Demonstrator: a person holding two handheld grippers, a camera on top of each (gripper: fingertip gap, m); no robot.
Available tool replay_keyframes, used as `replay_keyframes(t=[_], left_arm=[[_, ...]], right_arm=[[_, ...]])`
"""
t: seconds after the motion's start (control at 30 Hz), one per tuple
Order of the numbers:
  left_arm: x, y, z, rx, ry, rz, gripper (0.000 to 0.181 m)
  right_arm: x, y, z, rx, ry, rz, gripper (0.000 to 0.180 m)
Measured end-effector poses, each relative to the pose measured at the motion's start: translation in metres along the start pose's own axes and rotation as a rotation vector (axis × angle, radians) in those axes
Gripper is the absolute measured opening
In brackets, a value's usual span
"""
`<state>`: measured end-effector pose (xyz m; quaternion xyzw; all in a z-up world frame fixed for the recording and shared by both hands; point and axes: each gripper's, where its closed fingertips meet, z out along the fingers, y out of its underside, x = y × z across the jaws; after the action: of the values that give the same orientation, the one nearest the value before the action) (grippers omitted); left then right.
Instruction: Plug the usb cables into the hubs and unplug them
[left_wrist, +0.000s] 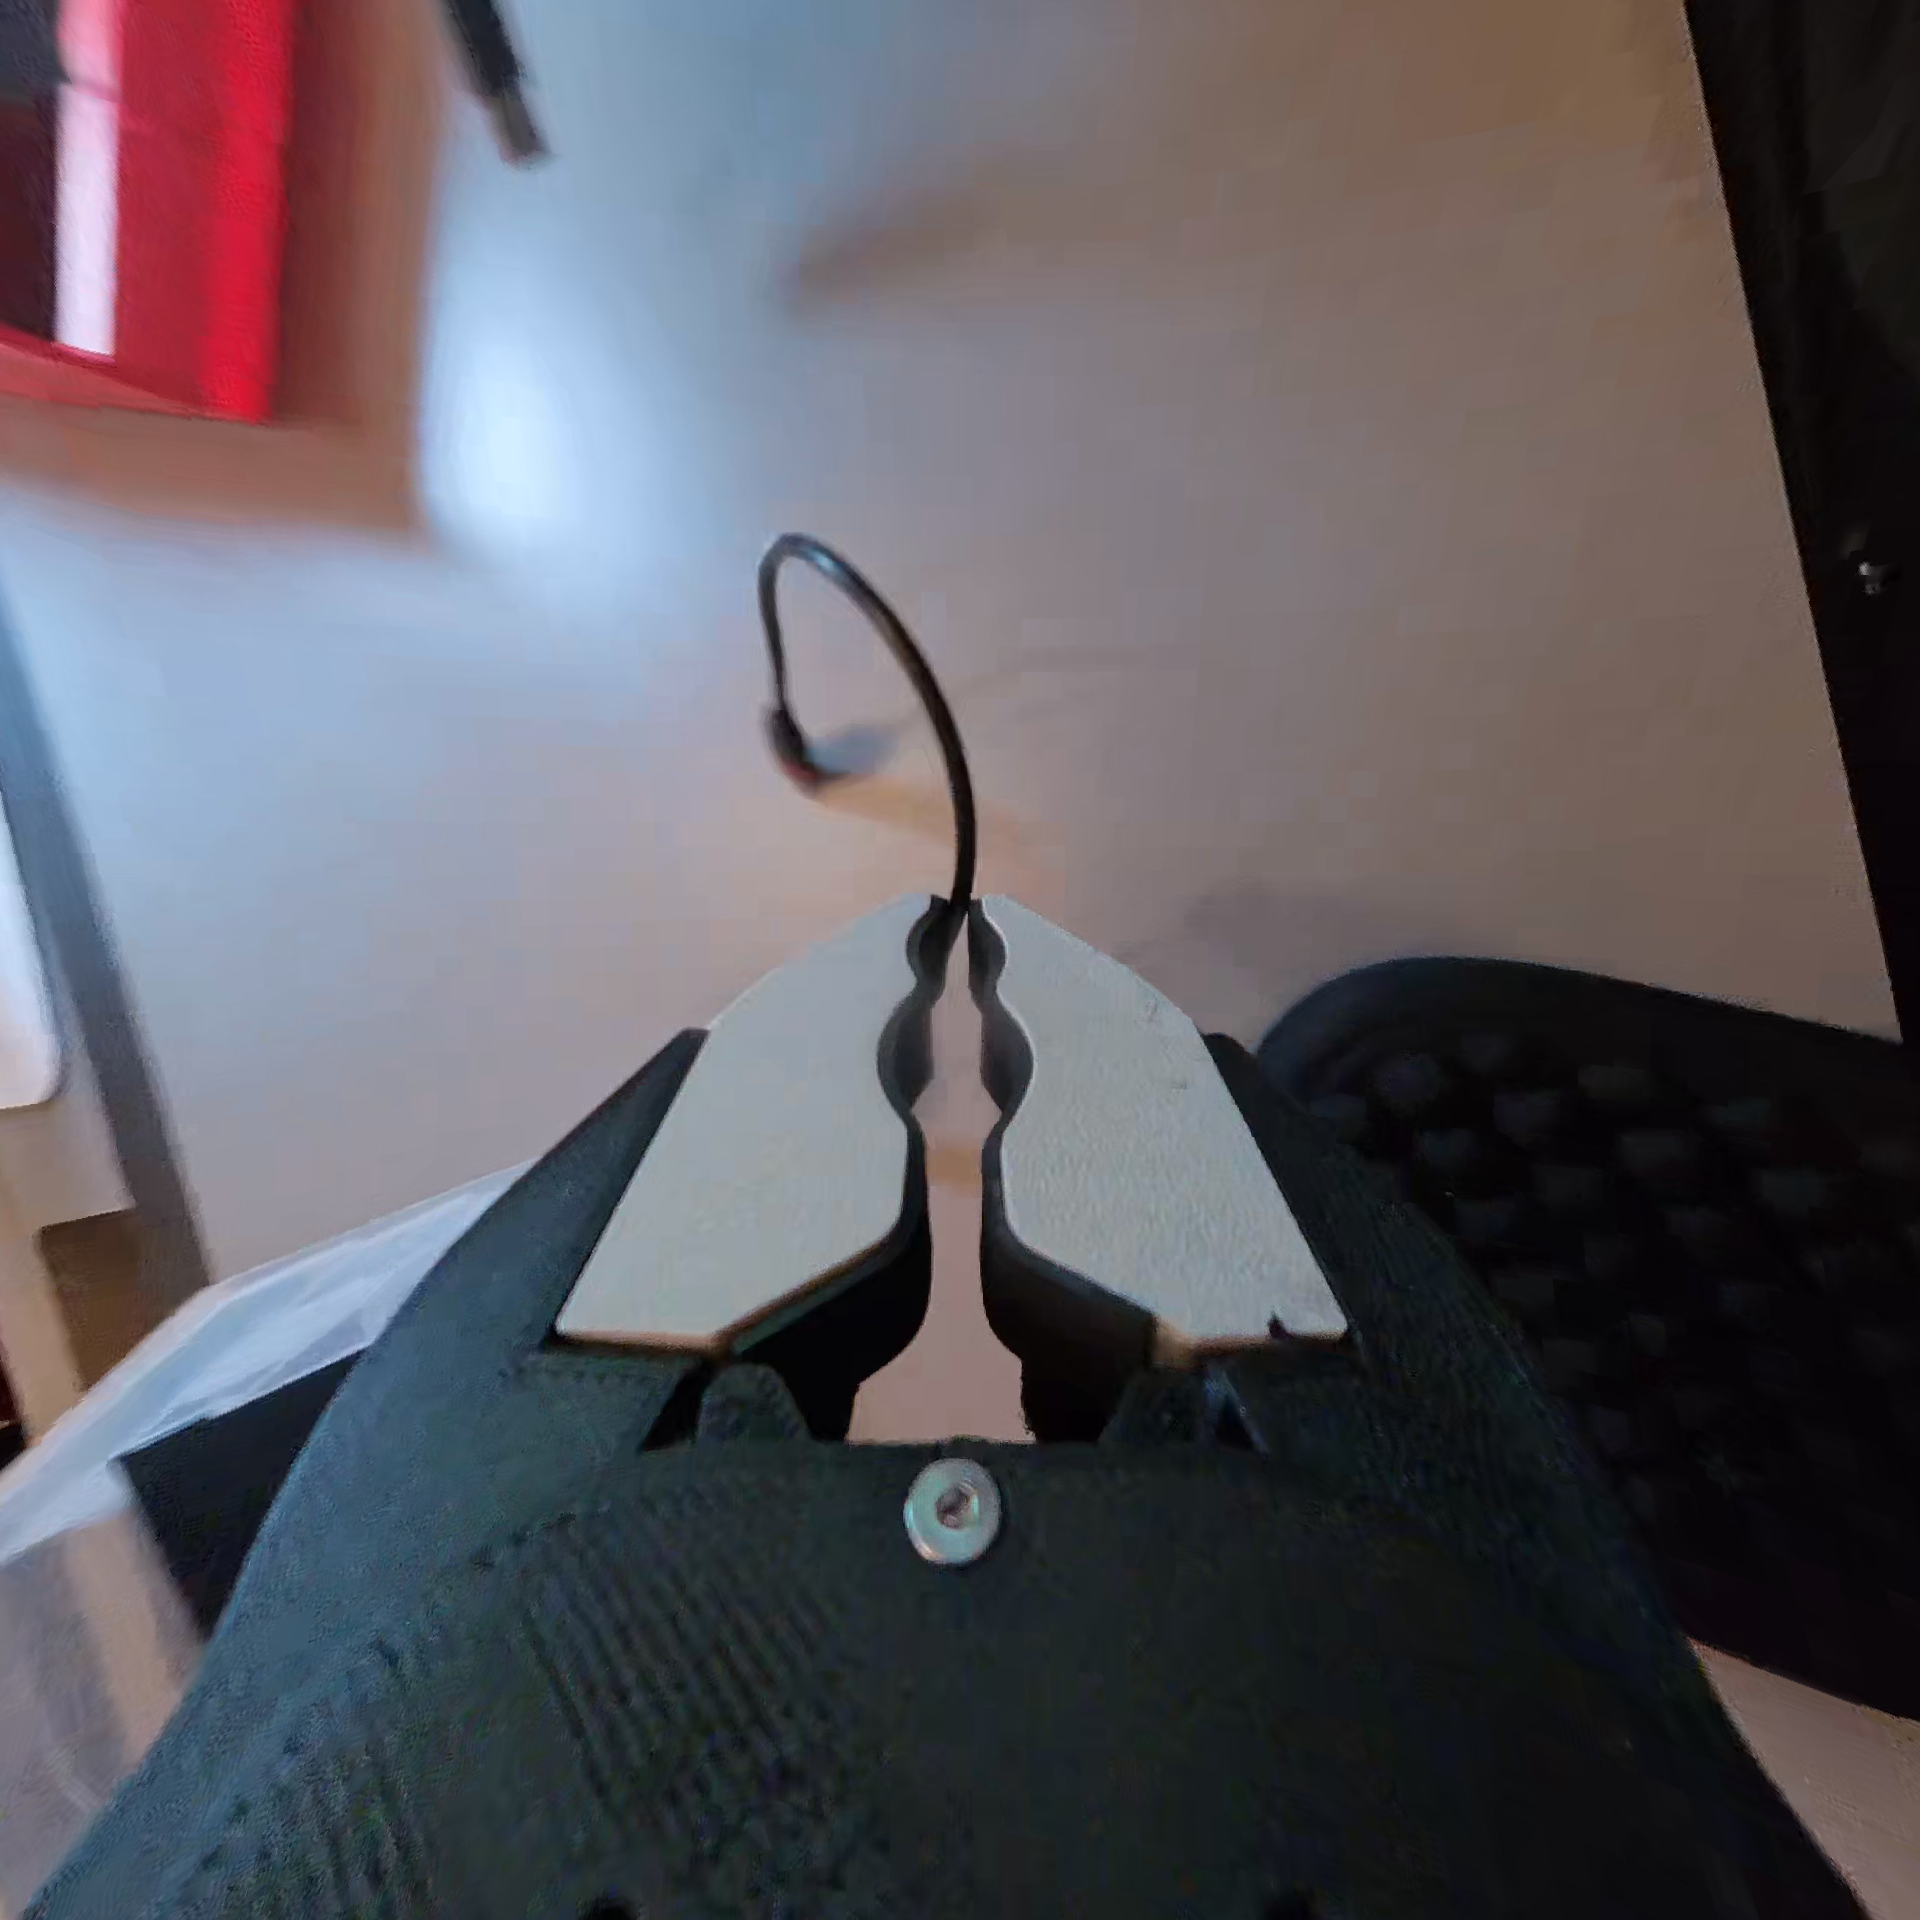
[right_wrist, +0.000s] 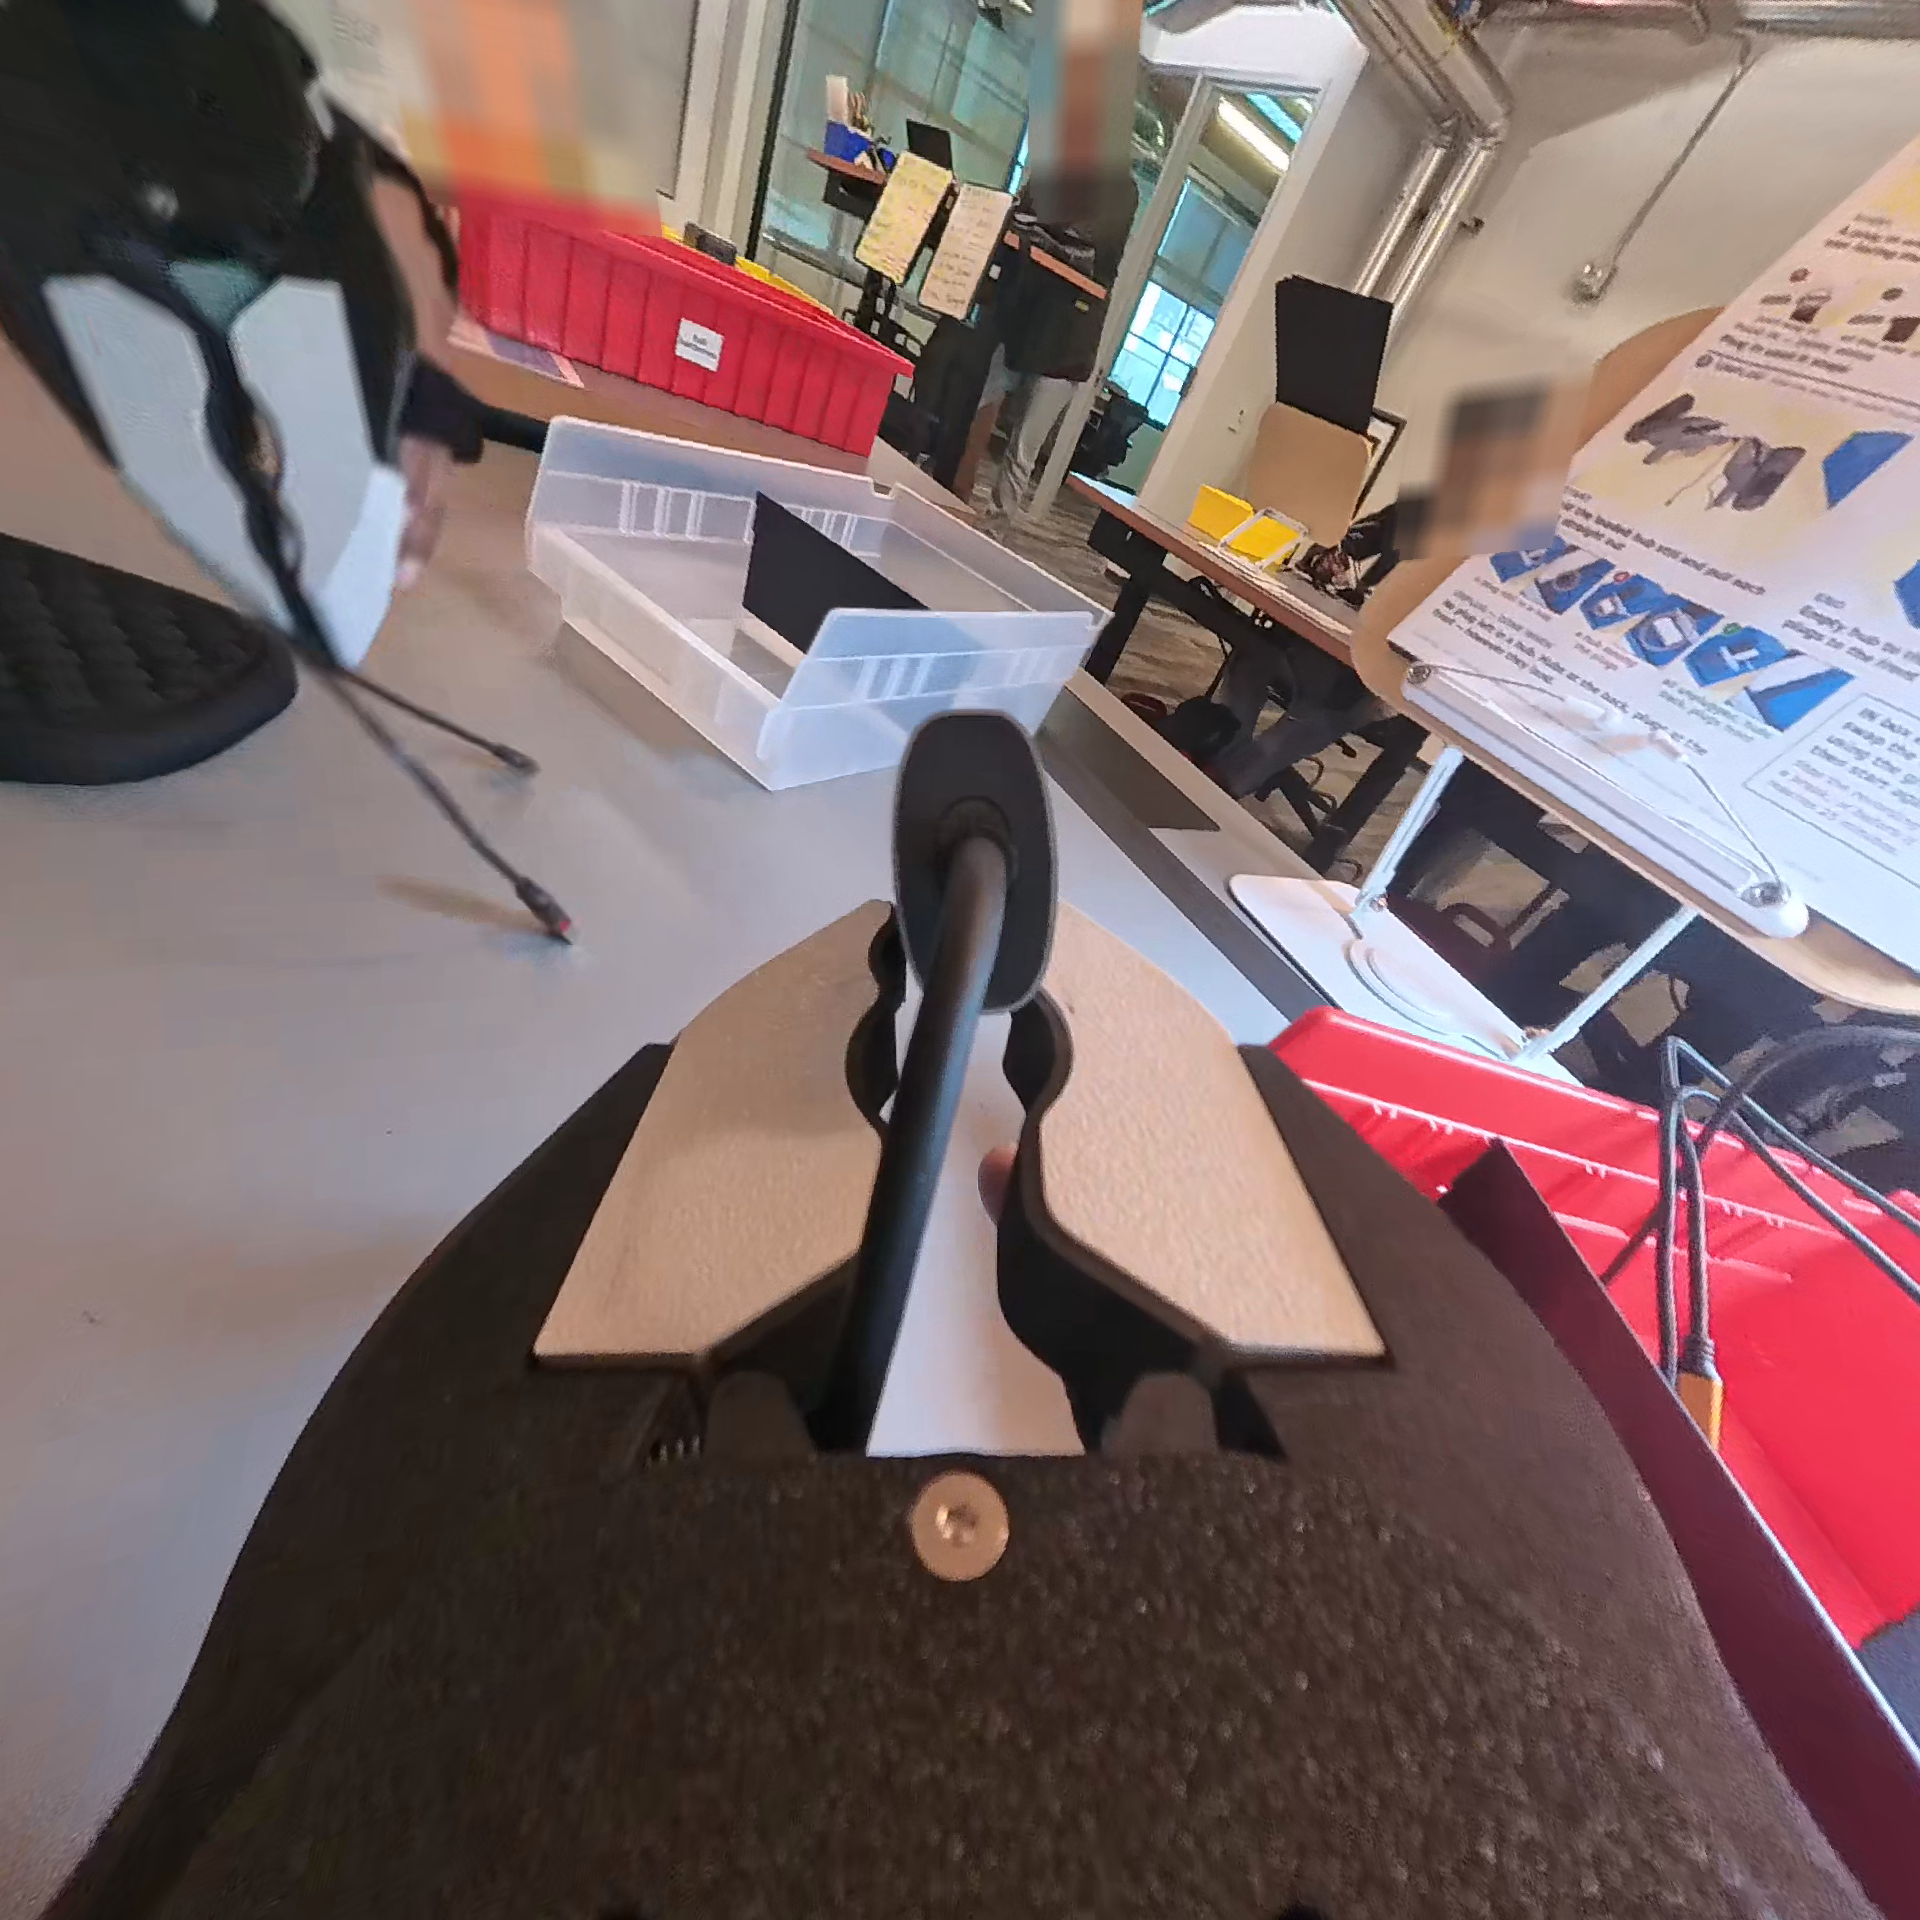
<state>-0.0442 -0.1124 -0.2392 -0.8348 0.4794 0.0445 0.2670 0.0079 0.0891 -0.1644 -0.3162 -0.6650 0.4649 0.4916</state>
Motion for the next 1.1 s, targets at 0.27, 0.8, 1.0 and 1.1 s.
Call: replay_keyframes(t=[0.27,0.8,1.0,1.1], left_arm=[[-0.021,0.012,-0.002,0.142,0.023,-0.504,0.013],[-0.035,-0.022,0.100,0.064,0.003,-0.691,0.018],[0.000,-0.050,0.098,0.104,0.252,-0.213,0.013],[-0.009,-0.062,0.095,0.177,0.256,-0.292,0.010]], right_arm=[[0.002,0.007,0.002,-0.014,-0.005,0.028,0.016],[-0.007,0.009,0.003,-0.021,-0.039,0.005,0.016],[-0.018,0.012,0.002,-0.001,-0.075,-0.138,0.016],[-0.024,0.018,0.005,-0.030,-0.074,-0.221,0.016]])
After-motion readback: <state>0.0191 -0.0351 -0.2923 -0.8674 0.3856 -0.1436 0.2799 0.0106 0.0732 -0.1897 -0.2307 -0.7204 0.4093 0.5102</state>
